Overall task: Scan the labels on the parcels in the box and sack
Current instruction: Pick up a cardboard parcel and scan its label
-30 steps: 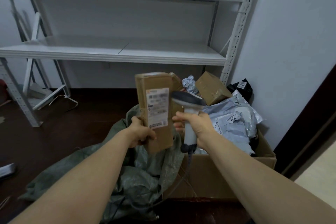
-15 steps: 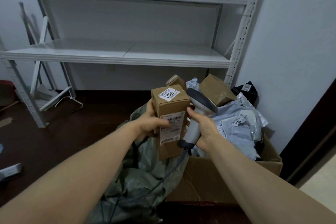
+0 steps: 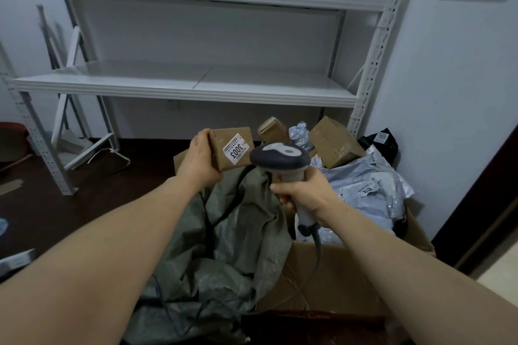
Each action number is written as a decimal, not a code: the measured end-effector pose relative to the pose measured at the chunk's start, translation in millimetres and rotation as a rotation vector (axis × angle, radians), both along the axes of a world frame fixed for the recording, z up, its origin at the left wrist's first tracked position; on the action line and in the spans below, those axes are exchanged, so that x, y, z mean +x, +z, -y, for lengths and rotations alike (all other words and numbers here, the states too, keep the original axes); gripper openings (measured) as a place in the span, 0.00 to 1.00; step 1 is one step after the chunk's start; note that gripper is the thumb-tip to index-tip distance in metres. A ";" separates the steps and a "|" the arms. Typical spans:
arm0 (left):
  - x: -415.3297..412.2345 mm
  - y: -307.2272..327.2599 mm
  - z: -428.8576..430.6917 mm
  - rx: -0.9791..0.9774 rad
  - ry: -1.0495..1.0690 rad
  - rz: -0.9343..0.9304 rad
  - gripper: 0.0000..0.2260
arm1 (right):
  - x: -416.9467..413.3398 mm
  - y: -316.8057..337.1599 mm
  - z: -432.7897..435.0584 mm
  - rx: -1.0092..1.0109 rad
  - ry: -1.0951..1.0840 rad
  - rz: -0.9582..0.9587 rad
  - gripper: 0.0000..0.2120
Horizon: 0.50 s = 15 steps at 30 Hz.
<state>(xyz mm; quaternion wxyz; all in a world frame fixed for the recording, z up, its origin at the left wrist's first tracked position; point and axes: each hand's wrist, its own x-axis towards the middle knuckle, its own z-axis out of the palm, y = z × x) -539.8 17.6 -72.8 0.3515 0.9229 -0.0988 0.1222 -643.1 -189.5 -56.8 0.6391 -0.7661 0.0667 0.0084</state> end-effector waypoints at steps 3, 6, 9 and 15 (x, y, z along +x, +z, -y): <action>-0.8 -5.0 -3.5 0.023 -0.009 -0.021 0.45 | -3.3 -0.5 -4.8 -0.117 0.056 -0.034 0.08; -2.4 -7.0 -4.5 0.045 -0.030 -0.019 0.44 | -4.8 -1.1 -6.2 -0.162 0.074 -0.038 0.08; -2.4 -7.8 -4.0 0.048 -0.042 -0.030 0.46 | -5.5 0.9 -7.0 -0.205 0.104 -0.039 0.08; 0.0 -9.8 -4.3 0.046 -0.048 -0.038 0.47 | -4.7 0.0 -2.9 -0.252 0.100 -0.030 0.08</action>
